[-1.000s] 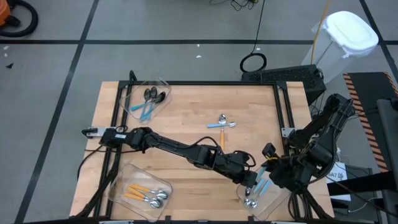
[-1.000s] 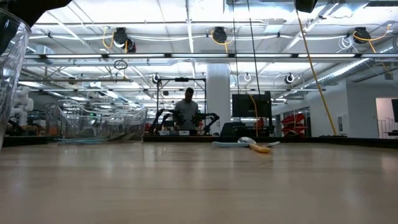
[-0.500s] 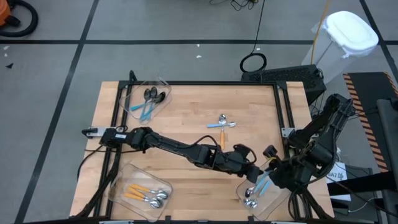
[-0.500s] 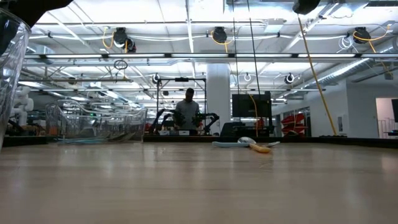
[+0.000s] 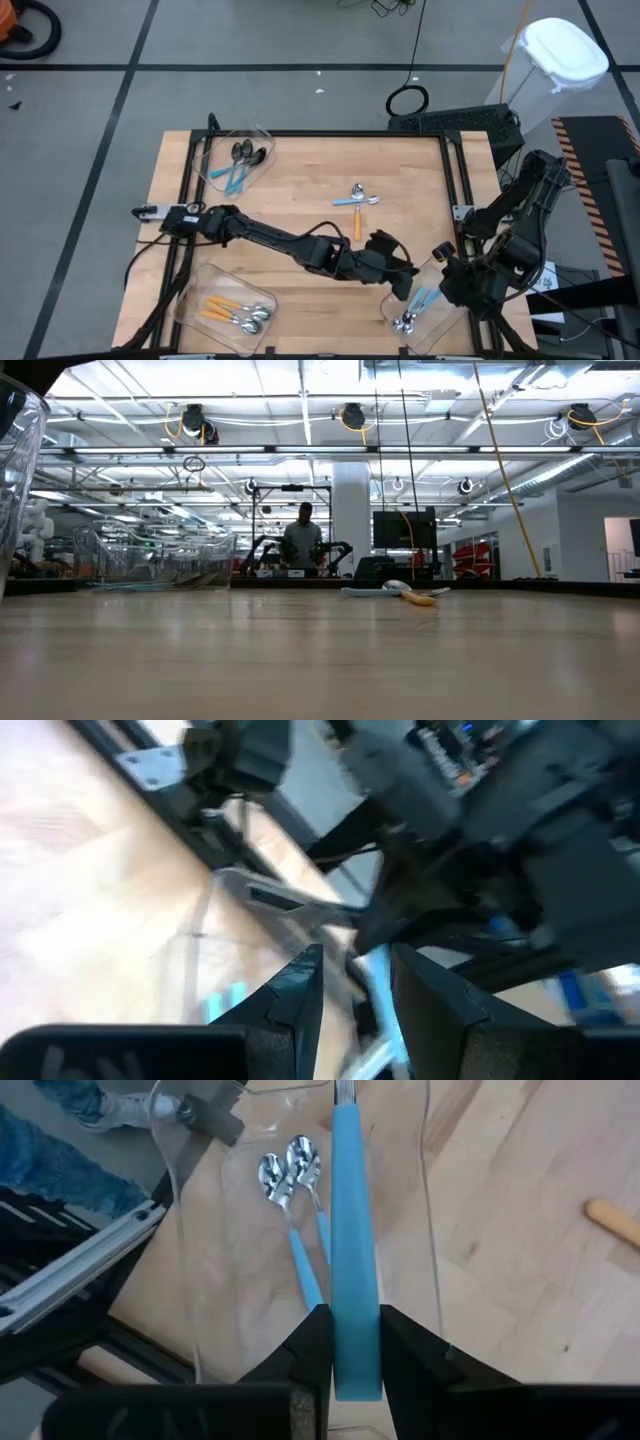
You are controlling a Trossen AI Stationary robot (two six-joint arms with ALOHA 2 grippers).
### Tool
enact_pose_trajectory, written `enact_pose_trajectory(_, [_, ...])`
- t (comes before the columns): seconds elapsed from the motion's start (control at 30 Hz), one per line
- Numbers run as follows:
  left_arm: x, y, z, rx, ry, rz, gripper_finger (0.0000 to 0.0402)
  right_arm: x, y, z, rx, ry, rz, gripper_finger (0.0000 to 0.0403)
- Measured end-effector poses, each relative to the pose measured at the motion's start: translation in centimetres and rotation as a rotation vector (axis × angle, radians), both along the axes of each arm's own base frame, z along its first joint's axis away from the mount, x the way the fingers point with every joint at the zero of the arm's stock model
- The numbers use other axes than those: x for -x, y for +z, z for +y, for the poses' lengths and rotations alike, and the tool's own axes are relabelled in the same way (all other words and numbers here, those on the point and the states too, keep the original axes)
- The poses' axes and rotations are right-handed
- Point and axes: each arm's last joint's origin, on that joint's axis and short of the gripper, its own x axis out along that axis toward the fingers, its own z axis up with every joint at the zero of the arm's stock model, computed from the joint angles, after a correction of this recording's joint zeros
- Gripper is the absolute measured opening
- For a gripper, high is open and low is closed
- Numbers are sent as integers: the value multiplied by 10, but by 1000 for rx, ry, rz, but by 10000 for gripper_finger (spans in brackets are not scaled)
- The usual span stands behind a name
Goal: Sort silverware by color (type)
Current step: Put the light blue spoon into the bottom right transparent bin
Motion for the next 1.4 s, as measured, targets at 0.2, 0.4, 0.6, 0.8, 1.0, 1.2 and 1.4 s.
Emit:
enact_pose_trajectory(0.2, [5, -4, -8, -16, 3, 52, 118, 5, -1, 3, -8, 0, 6, 57])
enact_pose_trajectory(0.4, [12, -4, -27, 1, -28, 49, 118, 7, -19, 5, 16, -13, 32, 57])
enact_pose_trajectory(0.6, [18, -2, -45, 4, -53, 33, 118, 7, -45, 10, 3, -6, 26, 62])
enact_pose_trajectory(0.8, [25, -1, -61, 19, -80, 22, 118, 8, -65, 9, 26, -9, 41, 59])
enact_pose_trajectory(1.0, [26, -1, -63, 22, -79, 21, 118, 10, -87, 6, 34, -11, 74, 64])
enact_pose_trajectory(1.2, [26, -1, -62, 22, -77, 21, 118, 10, -104, 7, -4, -2, 82, 63])
enact_pose_trajectory(1.4, [26, -1, -62, 10, -80, 22, 118, 10, -113, 7, -25, -2, 68, 65])
